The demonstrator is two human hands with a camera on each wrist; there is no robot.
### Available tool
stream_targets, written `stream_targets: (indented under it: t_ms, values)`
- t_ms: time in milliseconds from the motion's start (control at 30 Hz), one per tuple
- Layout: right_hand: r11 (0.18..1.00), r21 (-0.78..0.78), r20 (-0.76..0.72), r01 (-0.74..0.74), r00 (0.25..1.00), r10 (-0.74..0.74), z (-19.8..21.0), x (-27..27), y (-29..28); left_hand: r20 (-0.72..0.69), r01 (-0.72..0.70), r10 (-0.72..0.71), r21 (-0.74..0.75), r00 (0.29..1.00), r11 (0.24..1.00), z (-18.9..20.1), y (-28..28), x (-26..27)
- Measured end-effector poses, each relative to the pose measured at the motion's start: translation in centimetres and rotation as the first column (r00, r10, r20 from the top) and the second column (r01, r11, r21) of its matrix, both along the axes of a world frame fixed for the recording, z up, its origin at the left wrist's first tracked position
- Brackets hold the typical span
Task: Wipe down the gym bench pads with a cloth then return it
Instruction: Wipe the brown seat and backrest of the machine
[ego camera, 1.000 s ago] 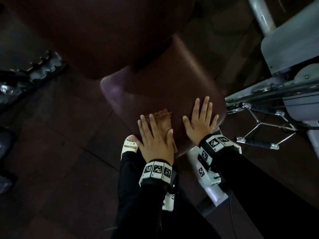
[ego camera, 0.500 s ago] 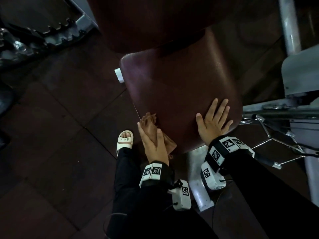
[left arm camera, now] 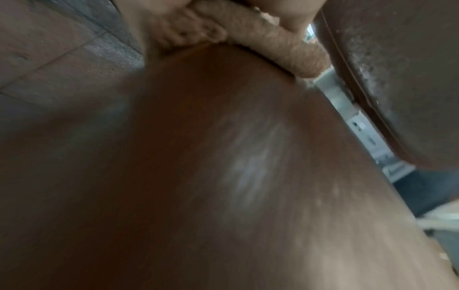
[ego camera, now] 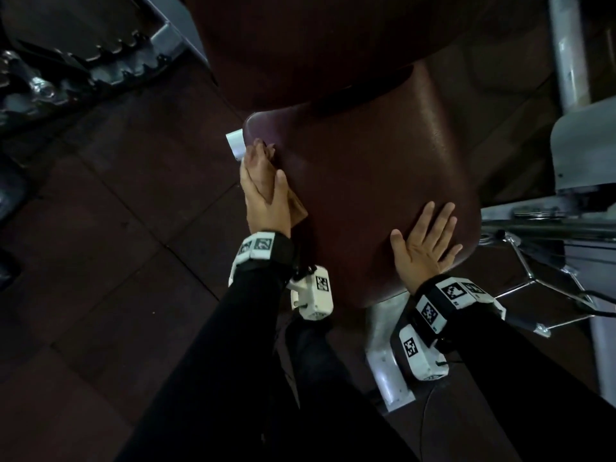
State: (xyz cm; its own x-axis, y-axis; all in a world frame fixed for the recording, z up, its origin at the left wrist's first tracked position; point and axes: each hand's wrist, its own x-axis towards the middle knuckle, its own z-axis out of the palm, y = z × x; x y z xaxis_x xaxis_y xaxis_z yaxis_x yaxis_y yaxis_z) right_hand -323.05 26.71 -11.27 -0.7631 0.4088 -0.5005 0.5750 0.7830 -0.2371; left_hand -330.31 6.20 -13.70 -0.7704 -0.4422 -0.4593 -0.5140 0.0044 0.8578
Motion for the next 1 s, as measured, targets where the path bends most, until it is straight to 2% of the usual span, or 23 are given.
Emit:
stream_targets:
  t_ms: [133,233,333,433,500,600,700,833,1000]
  values:
    - [1.0,0.007,0.024,-0.001,1.0,0.001,0.0,0.0,0.0,0.009,0.015,-0.015,-0.007,1.0,1.0,-0.3,1.4,4.1]
    - [1.0,0.006,0.016,0.002,1.0,-0.002,0.1,0.0,-0.1,0.051,0.037,-0.038,0.011,0.998,0.999,-0.2,1.5,4.5]
    - [1.0,0.007,0.007,0.021,1.0,-0.021,0.0,0.0,-0.3,0.047,0.041,-0.04,-0.033,0.998,0.999,-0.1,0.2,1.1]
    - [1.0,0.021,-0.018,0.018,1.0,-0.018,-0.3,0.1,-0.3,0.026,0.077,-0.076,-0.061,0.997,0.995,-0.8,-2.0,-4.4]
    - [1.0,0.02,-0.02,0.018,1.0,-0.017,-0.4,0.1,-0.3,0.062,0.117,-0.112,-0.083,0.992,0.99,-1.1,-3.1,-7.4]
    - [0.999,0.023,-0.028,0.027,0.999,-0.027,-0.4,0.1,-0.3,0.074,0.144,-0.137,-0.103,0.988,0.984,-1.2,-3.3,-8.3]
    - [1.0,0.006,-0.029,0.029,0.999,-0.029,-0.5,0.1,-0.3,0.04,0.142,-0.137,-0.14,0.99,0.98,-0.6,-2.4,-6.0]
    - [1.0,0.0,-0.03,0.021,0.999,-0.021,-0.4,0.0,-0.2,0.046,0.164,-0.16,-0.138,0.986,0.977,0.5,-0.4,-0.4]
    - [1.0,-0.004,0.014,0.013,1.0,-0.013,0.2,-0.2,-0.3,0.135,0.321,-0.307,-0.095,0.942,0.942,2.8,1.8,6.5]
